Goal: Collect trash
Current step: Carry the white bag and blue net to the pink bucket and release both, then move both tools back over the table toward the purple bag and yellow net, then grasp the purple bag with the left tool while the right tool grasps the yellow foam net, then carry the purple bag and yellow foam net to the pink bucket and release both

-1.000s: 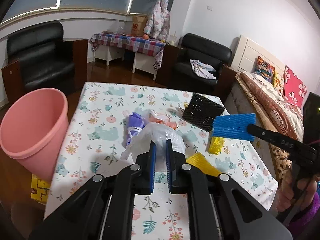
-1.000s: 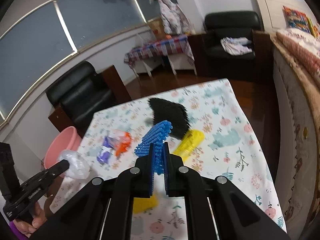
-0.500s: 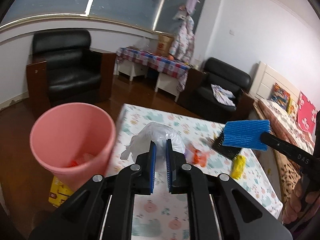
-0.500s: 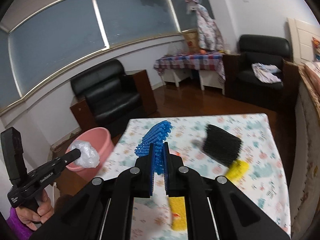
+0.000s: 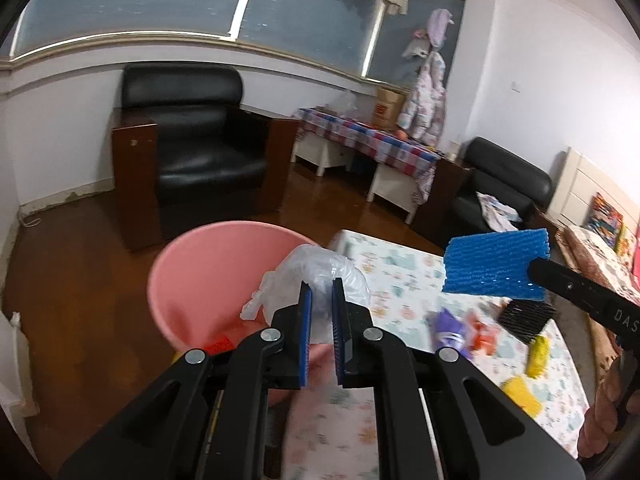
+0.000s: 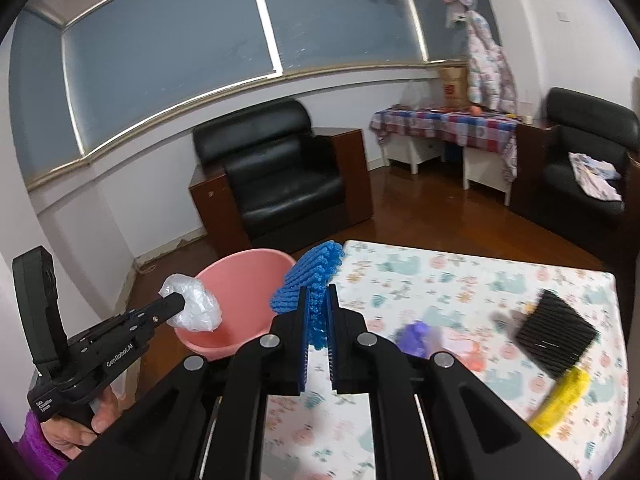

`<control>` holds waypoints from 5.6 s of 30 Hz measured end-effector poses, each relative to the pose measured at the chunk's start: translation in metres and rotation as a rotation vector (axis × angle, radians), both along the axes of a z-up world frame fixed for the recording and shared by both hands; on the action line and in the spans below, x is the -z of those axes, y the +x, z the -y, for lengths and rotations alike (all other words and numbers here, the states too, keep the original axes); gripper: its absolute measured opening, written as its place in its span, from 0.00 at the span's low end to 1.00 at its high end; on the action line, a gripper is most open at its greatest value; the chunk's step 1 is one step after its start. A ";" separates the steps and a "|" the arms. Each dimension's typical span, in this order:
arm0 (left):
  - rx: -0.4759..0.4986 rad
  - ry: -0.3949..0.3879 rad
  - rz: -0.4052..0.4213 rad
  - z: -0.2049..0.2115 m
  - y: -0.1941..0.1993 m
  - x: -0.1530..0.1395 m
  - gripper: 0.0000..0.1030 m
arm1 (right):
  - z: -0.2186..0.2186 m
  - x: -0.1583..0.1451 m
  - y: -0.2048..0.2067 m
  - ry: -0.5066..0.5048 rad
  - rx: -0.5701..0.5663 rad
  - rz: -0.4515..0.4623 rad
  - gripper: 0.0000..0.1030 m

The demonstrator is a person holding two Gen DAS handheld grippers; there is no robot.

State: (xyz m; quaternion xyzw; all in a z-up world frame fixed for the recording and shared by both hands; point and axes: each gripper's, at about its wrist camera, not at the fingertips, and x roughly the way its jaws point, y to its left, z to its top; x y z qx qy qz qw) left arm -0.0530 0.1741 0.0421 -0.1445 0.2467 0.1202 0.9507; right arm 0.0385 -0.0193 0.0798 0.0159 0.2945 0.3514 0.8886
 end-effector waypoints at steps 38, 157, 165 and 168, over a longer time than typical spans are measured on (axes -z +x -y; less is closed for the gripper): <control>-0.125 -0.079 -0.137 -0.082 0.026 0.055 0.38 | -0.151 0.076 0.037 -0.159 -0.199 -0.092 0.27; 0.244 -0.007 -0.240 0.136 0.086 0.064 0.19 | 0.173 0.123 0.009 0.030 0.328 -0.129 0.16; 0.226 -0.024 -0.191 0.122 0.062 0.050 0.19 | 0.164 0.124 0.009 -0.031 0.336 -0.126 0.16; 0.214 -0.019 -0.167 0.116 0.051 0.043 0.19 | 0.166 0.122 0.009 -0.007 0.348 -0.146 0.16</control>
